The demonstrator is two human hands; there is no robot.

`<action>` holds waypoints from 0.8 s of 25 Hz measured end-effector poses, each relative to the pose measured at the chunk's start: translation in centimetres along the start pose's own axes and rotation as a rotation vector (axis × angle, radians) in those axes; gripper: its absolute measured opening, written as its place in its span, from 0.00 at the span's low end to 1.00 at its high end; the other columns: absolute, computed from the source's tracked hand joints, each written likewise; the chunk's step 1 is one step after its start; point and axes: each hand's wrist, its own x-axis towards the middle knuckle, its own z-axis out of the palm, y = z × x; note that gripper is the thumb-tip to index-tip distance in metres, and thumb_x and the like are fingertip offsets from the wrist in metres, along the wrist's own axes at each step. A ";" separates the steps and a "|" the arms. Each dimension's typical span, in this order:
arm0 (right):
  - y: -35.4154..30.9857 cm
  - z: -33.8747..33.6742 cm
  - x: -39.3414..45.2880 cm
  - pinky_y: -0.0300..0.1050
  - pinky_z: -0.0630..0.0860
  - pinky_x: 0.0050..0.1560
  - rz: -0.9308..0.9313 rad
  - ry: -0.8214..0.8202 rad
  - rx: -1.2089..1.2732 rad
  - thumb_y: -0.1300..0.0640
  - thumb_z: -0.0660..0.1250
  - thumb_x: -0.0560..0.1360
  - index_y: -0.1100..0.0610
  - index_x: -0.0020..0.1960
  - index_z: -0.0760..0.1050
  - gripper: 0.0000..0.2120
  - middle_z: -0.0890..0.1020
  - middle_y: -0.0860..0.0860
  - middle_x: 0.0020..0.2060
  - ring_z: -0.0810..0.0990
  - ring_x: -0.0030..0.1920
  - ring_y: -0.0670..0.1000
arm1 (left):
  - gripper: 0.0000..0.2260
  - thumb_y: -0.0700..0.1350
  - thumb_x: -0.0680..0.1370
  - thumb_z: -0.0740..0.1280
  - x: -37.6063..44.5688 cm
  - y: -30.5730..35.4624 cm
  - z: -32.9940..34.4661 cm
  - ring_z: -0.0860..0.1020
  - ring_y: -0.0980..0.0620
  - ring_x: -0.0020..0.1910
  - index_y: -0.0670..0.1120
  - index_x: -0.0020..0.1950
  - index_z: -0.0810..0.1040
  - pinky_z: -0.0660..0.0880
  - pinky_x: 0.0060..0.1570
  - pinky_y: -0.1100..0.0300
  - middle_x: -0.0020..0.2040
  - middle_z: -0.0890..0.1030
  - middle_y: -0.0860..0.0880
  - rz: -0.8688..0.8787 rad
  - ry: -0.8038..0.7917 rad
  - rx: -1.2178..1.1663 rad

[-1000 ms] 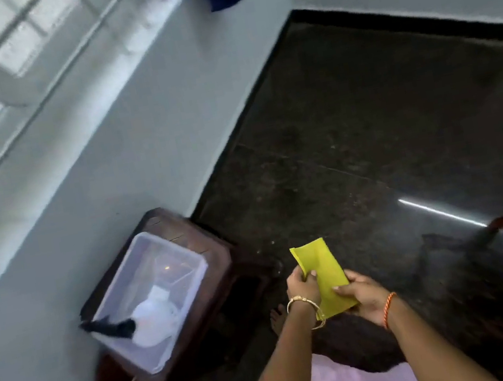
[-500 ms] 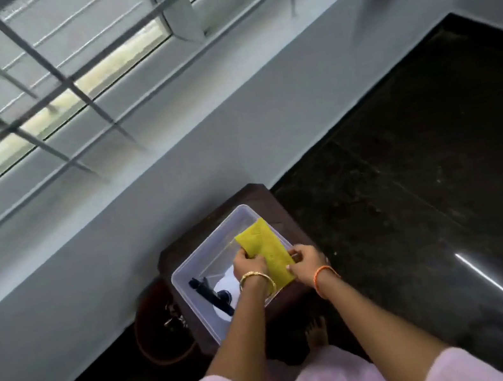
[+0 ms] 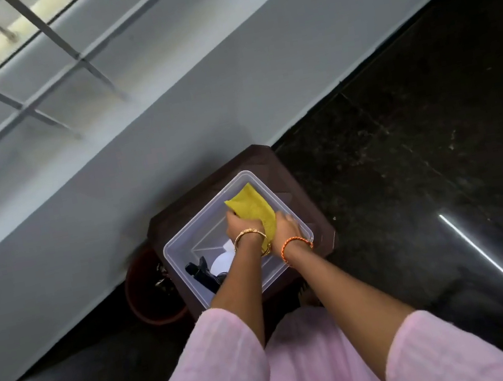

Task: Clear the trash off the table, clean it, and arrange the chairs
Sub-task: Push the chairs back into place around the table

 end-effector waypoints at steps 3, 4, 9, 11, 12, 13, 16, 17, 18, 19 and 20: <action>0.6 0.2 -0.8 0.55 0.66 0.69 -0.031 -0.029 -0.062 0.57 0.63 0.77 0.61 0.74 0.56 0.29 0.64 0.57 0.73 0.65 0.72 0.58 | 0.29 0.33 0.72 0.66 -0.3 0.1 -0.3 0.74 0.39 0.64 0.44 0.71 0.63 0.72 0.63 0.48 0.65 0.74 0.39 0.005 -0.001 0.051; 0.9 0.0 -1.2 0.54 0.69 0.66 -0.045 -0.005 -0.060 0.58 0.63 0.76 0.61 0.72 0.60 0.27 0.67 0.58 0.71 0.67 0.70 0.59 | 0.32 0.33 0.72 0.67 -0.7 0.2 -0.4 0.71 0.39 0.66 0.44 0.74 0.59 0.71 0.65 0.48 0.68 0.71 0.40 0.019 0.005 0.086; 2.5 -3.1 -3.9 0.48 0.76 0.51 -0.069 0.172 0.035 0.63 0.61 0.73 0.56 0.54 0.76 0.12 0.79 0.58 0.56 0.78 0.55 0.61 | 0.24 0.33 0.73 0.63 -4.4 -0.1 -0.7 0.71 0.40 0.64 0.44 0.69 0.66 0.73 0.59 0.49 0.69 0.66 0.43 0.211 0.060 0.327; 3.7 -4.9 -5.0 0.47 0.76 0.48 -0.066 0.176 0.107 0.63 0.61 0.72 0.55 0.50 0.78 0.11 0.81 0.59 0.52 0.79 0.51 0.61 | 0.19 0.34 0.74 0.61 -6.3 0.0 -0.6 0.72 0.41 0.62 0.43 0.64 0.71 0.73 0.57 0.49 0.66 0.68 0.43 0.306 0.034 0.423; 4.5 -6.0 -5.6 0.48 0.76 0.48 -0.058 0.178 0.141 0.63 0.60 0.71 0.55 0.48 0.78 0.11 0.82 0.59 0.51 0.80 0.50 0.61 | 0.17 0.35 0.74 0.61 -7.3 0.2 -0.2 0.72 0.40 0.62 0.43 0.63 0.72 0.73 0.58 0.49 0.65 0.70 0.42 0.369 0.014 0.487; 5.5 -7.1 -6.3 0.48 0.77 0.49 -0.045 0.189 0.173 0.63 0.60 0.71 0.55 0.47 0.79 0.11 0.82 0.59 0.50 0.80 0.50 0.60 | 0.16 0.36 0.74 0.61 -8.5 0.4 0.5 0.72 0.39 0.62 0.42 0.61 0.74 0.73 0.59 0.48 0.63 0.72 0.41 0.442 -0.004 0.566; 10.3 -10.8 -8.5 0.49 0.79 0.52 0.030 0.232 0.259 0.62 0.61 0.71 0.54 0.44 0.79 0.09 0.83 0.58 0.49 0.81 0.50 0.59 | 0.13 0.39 0.74 0.61 -13.3 1.1 4.1 0.73 0.37 0.60 0.40 0.57 0.76 0.72 0.58 0.48 0.60 0.75 0.38 0.677 -0.113 0.791; 12.4 -11.8 -9.2 0.49 0.79 0.52 0.059 0.246 0.289 0.62 0.61 0.71 0.53 0.43 0.79 0.09 0.82 0.58 0.49 0.80 0.50 0.58 | 0.12 0.40 0.74 0.61 -15.3 1.4 5.5 0.73 0.38 0.60 0.41 0.57 0.76 0.72 0.58 0.48 0.60 0.75 0.39 0.731 -0.177 0.826; 14.9 -13.1 -10.0 0.49 0.79 0.53 0.087 0.261 0.324 0.62 0.62 0.72 0.52 0.43 0.78 0.08 0.82 0.57 0.49 0.80 0.50 0.57 | 0.12 0.40 0.75 0.61 -17.3 1.9 7.3 0.73 0.39 0.60 0.42 0.56 0.77 0.73 0.59 0.49 0.60 0.75 0.40 0.780 -0.241 0.851; 16.8 -13.9 -10.6 0.48 0.78 0.53 0.110 0.274 0.350 0.61 0.62 0.72 0.52 0.43 0.78 0.08 0.82 0.57 0.49 0.80 0.50 0.57 | 0.12 0.40 0.74 0.62 -18.7 2.4 8.8 0.74 0.39 0.60 0.43 0.56 0.78 0.73 0.59 0.50 0.60 0.76 0.40 0.813 -0.293 0.867; 19.0 -14.9 -11.2 0.46 0.78 0.53 0.141 0.312 0.379 0.62 0.62 0.72 0.53 0.44 0.79 0.08 0.83 0.57 0.48 0.81 0.50 0.57 | 0.12 0.40 0.74 0.62 -20.4 3.0 10.6 0.75 0.39 0.59 0.44 0.56 0.78 0.74 0.60 0.50 0.59 0.76 0.41 0.857 -0.336 0.889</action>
